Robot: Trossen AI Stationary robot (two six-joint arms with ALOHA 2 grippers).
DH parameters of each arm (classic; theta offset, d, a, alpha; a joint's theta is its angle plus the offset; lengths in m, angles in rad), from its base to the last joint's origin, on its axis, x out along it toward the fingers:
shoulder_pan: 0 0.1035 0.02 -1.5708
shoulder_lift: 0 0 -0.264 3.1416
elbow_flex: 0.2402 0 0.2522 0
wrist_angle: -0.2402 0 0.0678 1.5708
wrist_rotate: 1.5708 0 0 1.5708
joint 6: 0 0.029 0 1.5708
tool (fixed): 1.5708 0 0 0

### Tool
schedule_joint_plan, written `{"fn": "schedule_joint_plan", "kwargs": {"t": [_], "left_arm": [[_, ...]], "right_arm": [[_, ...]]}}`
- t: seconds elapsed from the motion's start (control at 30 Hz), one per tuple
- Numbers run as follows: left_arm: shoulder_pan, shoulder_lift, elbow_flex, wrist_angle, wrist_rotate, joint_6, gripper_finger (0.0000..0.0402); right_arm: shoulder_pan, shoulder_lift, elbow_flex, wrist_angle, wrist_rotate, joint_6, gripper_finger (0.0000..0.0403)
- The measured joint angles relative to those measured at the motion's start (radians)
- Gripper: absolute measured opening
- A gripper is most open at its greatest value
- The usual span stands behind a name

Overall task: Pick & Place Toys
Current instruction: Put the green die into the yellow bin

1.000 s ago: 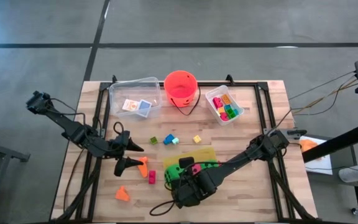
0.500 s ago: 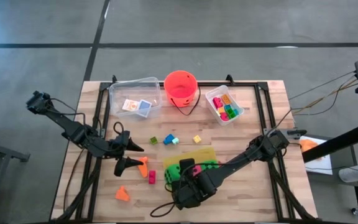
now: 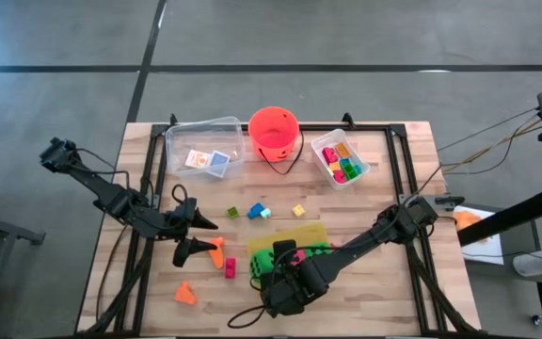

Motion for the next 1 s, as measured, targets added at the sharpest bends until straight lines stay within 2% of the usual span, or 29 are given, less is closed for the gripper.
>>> {"fn": "schedule_joint_plan", "kwargs": {"t": [0.7, 1.0], "left_arm": [[0.0, 0.0, 0.0, -0.003, 0.0, 0.002, 0.0297], [0.0, 0.002, 0.0, -0.002, -0.016, 0.013, 0.0297]], "right_arm": [[0.0, -0.033, 0.004, -0.05, 0.019, 0.024, 0.0256], [0.0, -0.117, 0.004, -0.061, 0.048, 0.014, 0.0256]]}}
